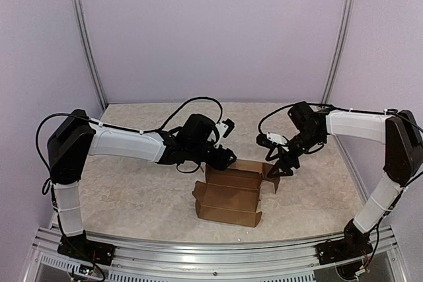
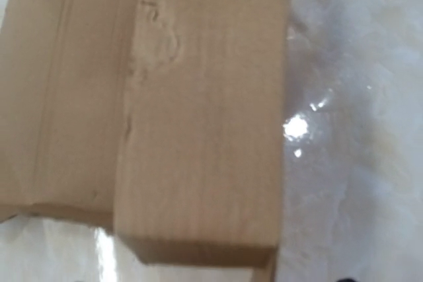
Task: Fold the paper box
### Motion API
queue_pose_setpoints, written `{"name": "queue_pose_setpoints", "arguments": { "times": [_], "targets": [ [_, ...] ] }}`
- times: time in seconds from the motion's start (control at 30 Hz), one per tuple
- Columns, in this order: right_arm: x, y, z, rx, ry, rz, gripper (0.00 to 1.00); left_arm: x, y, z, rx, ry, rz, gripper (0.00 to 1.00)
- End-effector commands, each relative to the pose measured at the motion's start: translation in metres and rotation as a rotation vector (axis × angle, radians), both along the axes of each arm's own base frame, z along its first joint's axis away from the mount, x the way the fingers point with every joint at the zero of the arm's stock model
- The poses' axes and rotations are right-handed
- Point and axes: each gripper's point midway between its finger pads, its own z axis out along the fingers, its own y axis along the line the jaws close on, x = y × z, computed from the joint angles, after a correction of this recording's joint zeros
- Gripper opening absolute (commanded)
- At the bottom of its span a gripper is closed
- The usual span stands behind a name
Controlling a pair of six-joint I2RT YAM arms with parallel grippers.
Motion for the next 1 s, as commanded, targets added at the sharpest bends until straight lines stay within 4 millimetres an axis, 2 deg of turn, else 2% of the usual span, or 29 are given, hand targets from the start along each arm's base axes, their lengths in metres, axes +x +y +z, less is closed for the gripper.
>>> {"name": "queue_pose_setpoints", "arguments": {
  "times": [0.0,0.2,0.33,0.4,0.5,0.6,0.7,0.9,0.97],
  "targets": [
    [-0.005,-0.014,0.006,-0.003,0.043,0.027,0.81,-0.005,0.013,-0.033,0.104,0.044,0.016,0.63],
    [0.022,-0.047,0.010,0.006,0.018,-0.036,0.78,-0.006,0.013,-0.033,0.102,0.043,0.014,0.63],
    [0.043,-0.063,-0.013,-0.045,-0.009,-0.101,0.71,-0.007,0.014,-0.033,0.100,0.042,0.015,0.63],
    [0.050,-0.064,-0.025,-0.057,-0.020,-0.122,0.67,-0.006,0.013,-0.032,0.095,0.042,0.017,0.63],
    [0.045,-0.056,-0.036,-0.057,-0.010,-0.101,0.65,-0.006,0.013,-0.031,0.094,0.042,0.022,0.63],
    [0.020,-0.039,-0.032,-0.014,0.023,-0.005,0.66,-0.007,0.014,-0.031,0.096,0.045,0.028,0.63],
    [0.004,-0.027,-0.029,-0.011,0.025,0.051,0.67,-0.008,0.015,-0.031,0.099,0.048,0.030,0.63],
    [-0.005,-0.007,-0.029,0.019,0.001,0.053,0.70,-0.008,0.017,-0.033,0.101,0.052,0.035,0.63],
    [-0.001,0.000,-0.028,0.033,-0.005,0.022,0.70,-0.009,0.017,-0.033,0.100,0.054,0.034,0.63]
  ]
}}
